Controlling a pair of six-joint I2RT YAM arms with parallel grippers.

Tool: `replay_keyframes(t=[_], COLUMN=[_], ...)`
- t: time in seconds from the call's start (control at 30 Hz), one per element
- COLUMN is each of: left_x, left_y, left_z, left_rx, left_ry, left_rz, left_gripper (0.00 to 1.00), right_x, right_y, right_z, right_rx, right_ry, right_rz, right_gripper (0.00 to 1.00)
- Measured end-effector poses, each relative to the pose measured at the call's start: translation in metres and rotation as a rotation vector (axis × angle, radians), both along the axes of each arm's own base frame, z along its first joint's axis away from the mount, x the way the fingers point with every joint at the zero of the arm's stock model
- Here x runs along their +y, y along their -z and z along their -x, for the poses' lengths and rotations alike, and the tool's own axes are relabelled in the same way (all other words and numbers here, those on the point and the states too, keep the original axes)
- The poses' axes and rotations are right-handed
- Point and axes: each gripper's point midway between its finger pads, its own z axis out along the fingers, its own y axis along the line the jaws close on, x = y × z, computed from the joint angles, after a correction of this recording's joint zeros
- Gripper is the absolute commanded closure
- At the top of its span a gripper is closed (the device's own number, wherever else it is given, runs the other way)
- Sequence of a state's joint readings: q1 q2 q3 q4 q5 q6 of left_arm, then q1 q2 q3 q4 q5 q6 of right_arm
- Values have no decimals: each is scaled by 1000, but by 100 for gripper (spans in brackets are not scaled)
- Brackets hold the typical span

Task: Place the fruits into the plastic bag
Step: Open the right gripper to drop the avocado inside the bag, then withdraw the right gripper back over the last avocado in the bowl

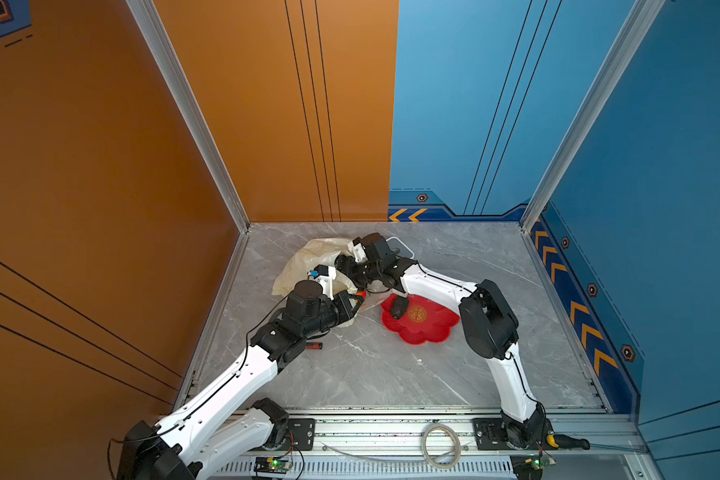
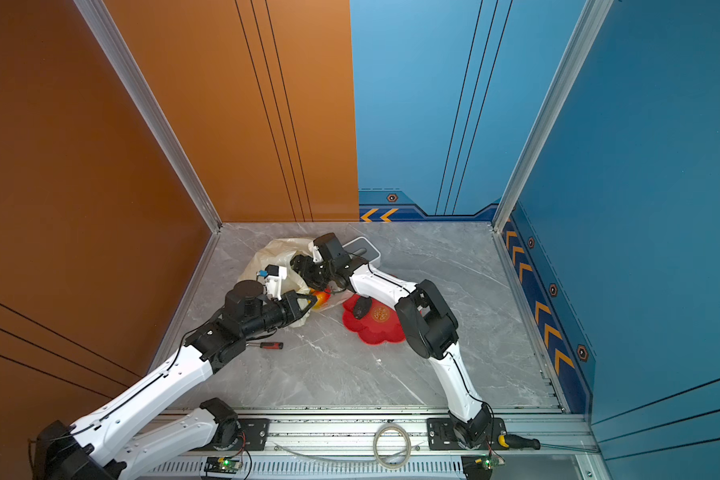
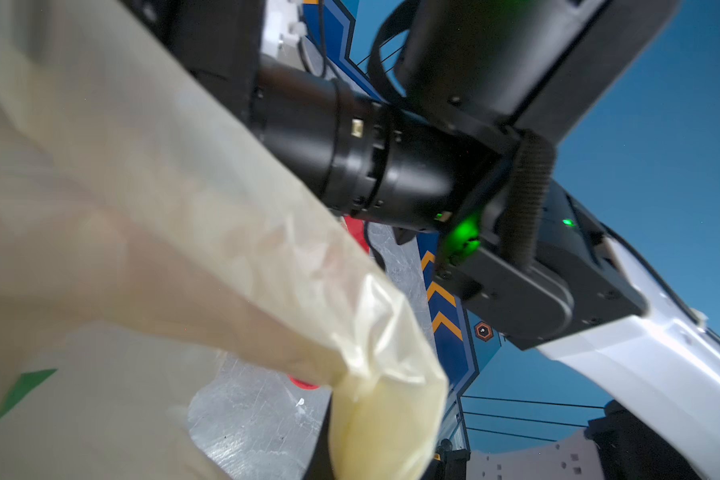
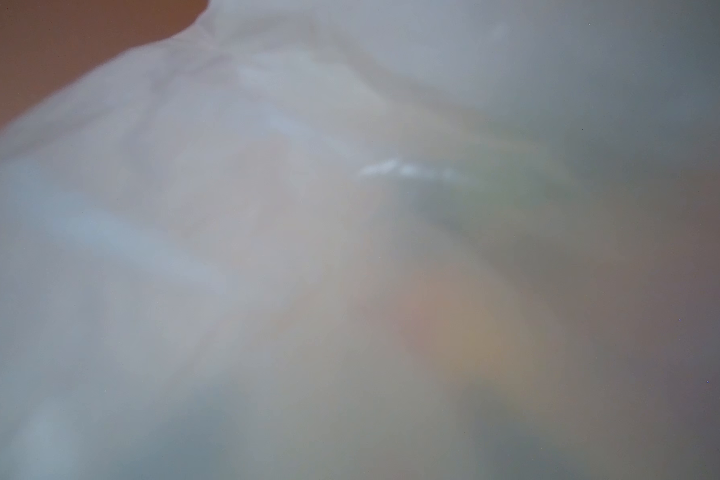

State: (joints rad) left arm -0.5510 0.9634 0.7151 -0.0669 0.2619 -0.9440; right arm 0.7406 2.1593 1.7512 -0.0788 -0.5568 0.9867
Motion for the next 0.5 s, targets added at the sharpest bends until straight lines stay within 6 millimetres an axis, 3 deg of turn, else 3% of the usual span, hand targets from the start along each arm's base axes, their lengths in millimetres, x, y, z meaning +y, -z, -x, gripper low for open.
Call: replay_keyframes(t=[0.27,0.5], left_x=[3,12], left_y=[0,-5], left_z=[0,1], left_rx=[2,-7], left_ry=[-7,-29], left_rz=[-1,3], left_gripper=[100,100], right_x=[-44,-81], right_y=[-67,-77], right_z=[34,62], right_rx=[-129,-167], right_ry=[-26,-54], right_rz=[91,203], right_gripper=[15,15])
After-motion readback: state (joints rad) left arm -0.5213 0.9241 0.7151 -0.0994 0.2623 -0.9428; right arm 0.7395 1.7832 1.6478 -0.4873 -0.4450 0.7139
